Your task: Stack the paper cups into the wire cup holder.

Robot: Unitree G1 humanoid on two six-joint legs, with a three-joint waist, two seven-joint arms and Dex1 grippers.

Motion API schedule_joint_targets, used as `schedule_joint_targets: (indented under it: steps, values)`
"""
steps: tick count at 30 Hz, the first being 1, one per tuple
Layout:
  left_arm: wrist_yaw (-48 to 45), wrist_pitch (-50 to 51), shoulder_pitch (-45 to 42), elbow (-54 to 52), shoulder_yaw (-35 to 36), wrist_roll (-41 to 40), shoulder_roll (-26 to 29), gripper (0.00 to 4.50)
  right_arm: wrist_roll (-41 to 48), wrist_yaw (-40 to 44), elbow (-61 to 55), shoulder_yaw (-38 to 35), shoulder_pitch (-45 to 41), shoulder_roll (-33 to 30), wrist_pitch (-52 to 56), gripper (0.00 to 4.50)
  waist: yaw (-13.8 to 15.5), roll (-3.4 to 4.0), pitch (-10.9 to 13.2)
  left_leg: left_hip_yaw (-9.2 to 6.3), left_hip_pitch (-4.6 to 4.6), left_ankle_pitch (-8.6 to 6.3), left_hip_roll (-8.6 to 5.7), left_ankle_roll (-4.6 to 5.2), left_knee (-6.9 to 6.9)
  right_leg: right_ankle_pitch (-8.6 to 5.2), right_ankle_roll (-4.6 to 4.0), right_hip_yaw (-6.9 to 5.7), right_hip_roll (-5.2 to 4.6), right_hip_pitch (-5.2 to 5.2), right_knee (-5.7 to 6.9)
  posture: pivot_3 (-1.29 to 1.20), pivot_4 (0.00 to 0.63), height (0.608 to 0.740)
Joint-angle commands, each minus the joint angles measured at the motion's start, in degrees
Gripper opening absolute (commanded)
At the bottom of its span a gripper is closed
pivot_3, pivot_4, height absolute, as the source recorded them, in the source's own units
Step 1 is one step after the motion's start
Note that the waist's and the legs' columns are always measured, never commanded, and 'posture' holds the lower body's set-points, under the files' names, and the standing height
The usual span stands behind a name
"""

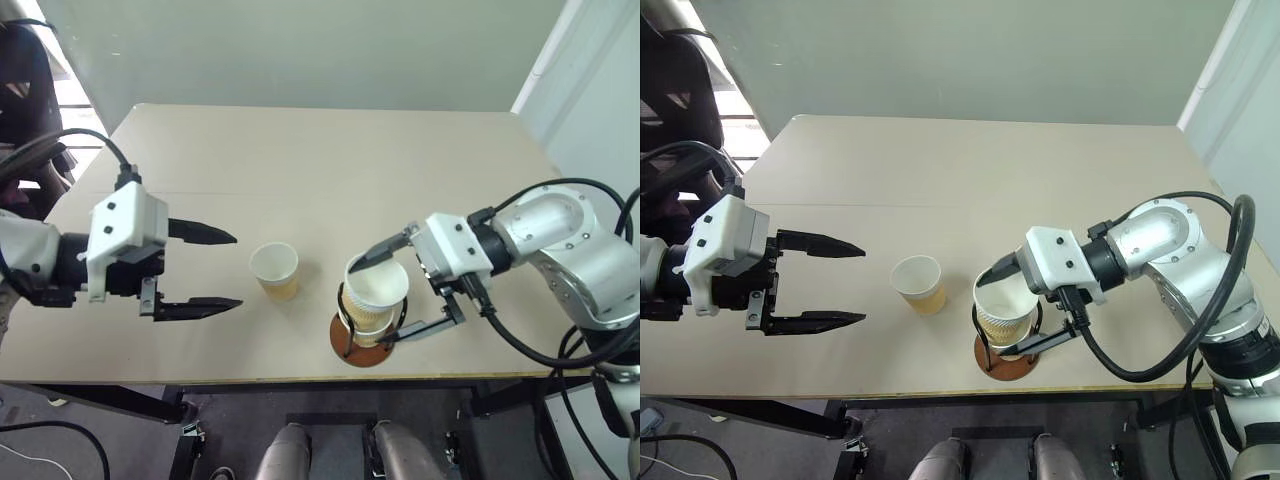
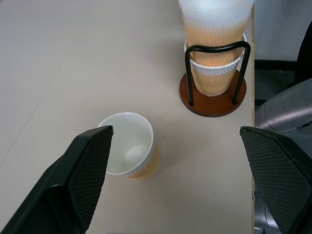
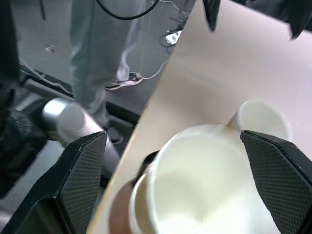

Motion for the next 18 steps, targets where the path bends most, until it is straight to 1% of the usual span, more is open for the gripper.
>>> schedule_joint_targets:
  steps: [1,5,7,9,11,13,15,18]
  values:
    - [-0.1,-1.0,-1.3,-0.1,0.5,0.0,0.7,4.49,-1.4,-0.5,0.6,-0.1,-1.8,0.1,-1.5,4.47,0.0,0.00,0.0,0.00,0.00,0.00,0.00,0.00,0.00,0.00,0.00,0.00,0.00,0.00,-0.01,0.00,0.150,0.740]
    - [-0.4,-2.3,-2.6,1.1,-0.8,1.0,0.9,4.49,-3.6,-0.3,5.5,-1.6,-3.9,-0.7,-3.8,4.47,0.0,0.00,0.0,0.00,-0.01,-0.01,0.00,-0.01,0.00,0.00,0.00,0.01,-0.01,0.00,-0.01,0.00,0.150,0.740]
    - [-0.2,-4.1,-4.7,2.6,-3.4,3.0,1.1,4.49,-3.6,0.0,9.0,-3.7,-5.8,-1.3,-4.7,4.47,0.1,0.00,0.0,-0.01,-0.01,-0.01,0.00,-0.01,0.00,0.00,-0.01,0.00,-0.01,-0.01,0.01,0.00,0.150,0.740]
    - [-0.3,-5.5,-8.3,4.4,-8.5,5.8,0.9,4.49,0.8,1.6,12.8,-8.8,-8.2,-2.1,-4.1,4.47,0.3,0.00,0.0,-0.03,-0.02,-0.01,0.00,-0.01,0.01,0.03,-0.04,0.00,-0.02,-0.07,0.05,0.00,0.150,0.740]
    - [-0.9,-8.0,-10.9,6.3,-14.5,10.7,0.5,4.49,6.4,4.8,14.0,-14.3,-8.4,-3.9,-3.4,4.47,0.6,0.00,0.0,-0.03,-0.06,0.00,-0.01,-0.01,0.01,0.03,-0.04,0.01,-0.02,-0.11,0.07,0.00,0.150,0.740]
    - [-1.1,-10.8,-13.9,9.2,-19.9,15.9,-0.4,4.49,10.5,6.9,14.3,-19.1,-7.3,-6.1,-2.4,4.47,1.1,0.00,0.0,-0.04,-0.08,-0.01,-0.02,-0.01,-0.04,0.02,-0.05,0.01,-0.02,-0.10,-0.02,0.00,0.150,0.740]
    - [-1.8,-13.0,-16.6,12.2,-23.4,19.3,-1.3,4.49,13.7,6.7,14.2,-23.1,-6.0,-7.9,-0.9,4.47,1.0,-0.01,0.0,0.00,-0.10,-0.04,-0.02,-0.04,-0.08,0.00,-0.07,0.01,-0.02,-0.11,-0.10,0.00,0.150,0.740]
    - [-3.4,-16.1,-20.1,16.5,-27.5,23.1,-3.3,4.49,17.2,6.3,13.2,-28.5,-1.2,-11.4,2.1,4.47,1.1,-0.03,0.0,-0.01,-0.13,-0.08,-0.01,-0.05,-0.07,0.00,-0.05,-0.01,-0.01,-0.08,-0.21,0.00,0.150,0.740]
